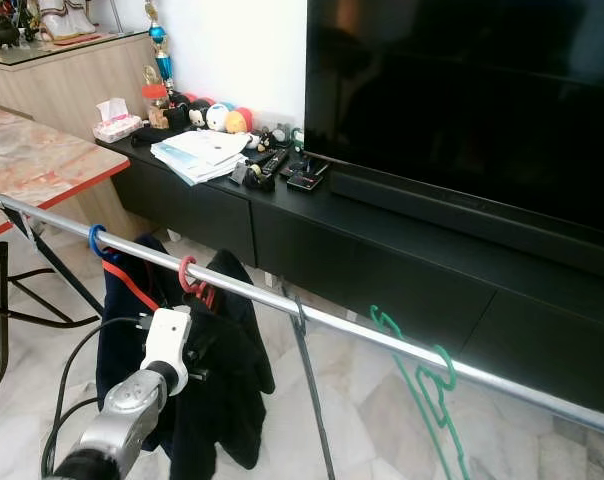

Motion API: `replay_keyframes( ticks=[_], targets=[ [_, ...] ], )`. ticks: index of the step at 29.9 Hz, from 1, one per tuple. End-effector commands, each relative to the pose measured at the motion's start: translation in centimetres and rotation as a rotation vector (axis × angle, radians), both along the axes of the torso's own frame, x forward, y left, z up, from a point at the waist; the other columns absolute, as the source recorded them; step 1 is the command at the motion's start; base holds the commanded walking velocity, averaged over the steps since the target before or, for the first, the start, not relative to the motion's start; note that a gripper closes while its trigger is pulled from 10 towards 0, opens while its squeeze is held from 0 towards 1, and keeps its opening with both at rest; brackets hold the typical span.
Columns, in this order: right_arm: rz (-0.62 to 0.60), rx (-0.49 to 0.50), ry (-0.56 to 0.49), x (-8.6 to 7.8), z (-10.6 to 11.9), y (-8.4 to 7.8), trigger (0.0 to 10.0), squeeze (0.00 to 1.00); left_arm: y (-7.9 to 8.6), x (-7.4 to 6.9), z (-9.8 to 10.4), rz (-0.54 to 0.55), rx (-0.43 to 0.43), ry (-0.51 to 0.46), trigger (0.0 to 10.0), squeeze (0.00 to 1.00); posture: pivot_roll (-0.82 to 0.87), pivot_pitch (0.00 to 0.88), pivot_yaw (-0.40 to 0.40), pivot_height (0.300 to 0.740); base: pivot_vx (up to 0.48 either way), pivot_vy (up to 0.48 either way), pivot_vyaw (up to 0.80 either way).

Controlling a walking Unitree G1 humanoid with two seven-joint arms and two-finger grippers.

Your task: Hang hanger

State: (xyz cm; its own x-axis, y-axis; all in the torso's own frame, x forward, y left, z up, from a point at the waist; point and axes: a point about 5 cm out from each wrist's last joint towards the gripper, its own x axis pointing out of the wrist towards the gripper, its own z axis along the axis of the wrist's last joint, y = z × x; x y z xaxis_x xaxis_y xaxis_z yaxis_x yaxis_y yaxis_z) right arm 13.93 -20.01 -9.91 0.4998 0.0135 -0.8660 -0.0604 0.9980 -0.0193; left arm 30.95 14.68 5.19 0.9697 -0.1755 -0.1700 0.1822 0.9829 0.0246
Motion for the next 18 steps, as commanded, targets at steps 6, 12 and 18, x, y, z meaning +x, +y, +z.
replay_keyframes(
  ticks=[6,12,18],
  targets=[
    [0.003,0.004,0.004,-0.08,-0.04,0.12,10.0,0.0,-0.19,-0.94,1.25,-0.01,0.019,-0.094,10.0,1.0,-0.11,0.0,0.031,0.74,0.0,0.0,0.0],
    [0.003,0.004,0.004,-0.08,-0.04,0.12,10.0,0.0,-0.19,-0.94,1.25,-0.01,0.019,-0.094,10.0,1.0,-0.11,0.0,0.031,0.74,0.0,0.0,0.0],
    [0.003,0.004,0.004,-0.08,-0.04,0.12,10.0,0.0,-0.19,-0.94,1.25,-0.01,0.019,-0.094,10.0,1.0,-0.11,0.0,0.031,0.74,0.0,0.0,0.0]
  ],
)
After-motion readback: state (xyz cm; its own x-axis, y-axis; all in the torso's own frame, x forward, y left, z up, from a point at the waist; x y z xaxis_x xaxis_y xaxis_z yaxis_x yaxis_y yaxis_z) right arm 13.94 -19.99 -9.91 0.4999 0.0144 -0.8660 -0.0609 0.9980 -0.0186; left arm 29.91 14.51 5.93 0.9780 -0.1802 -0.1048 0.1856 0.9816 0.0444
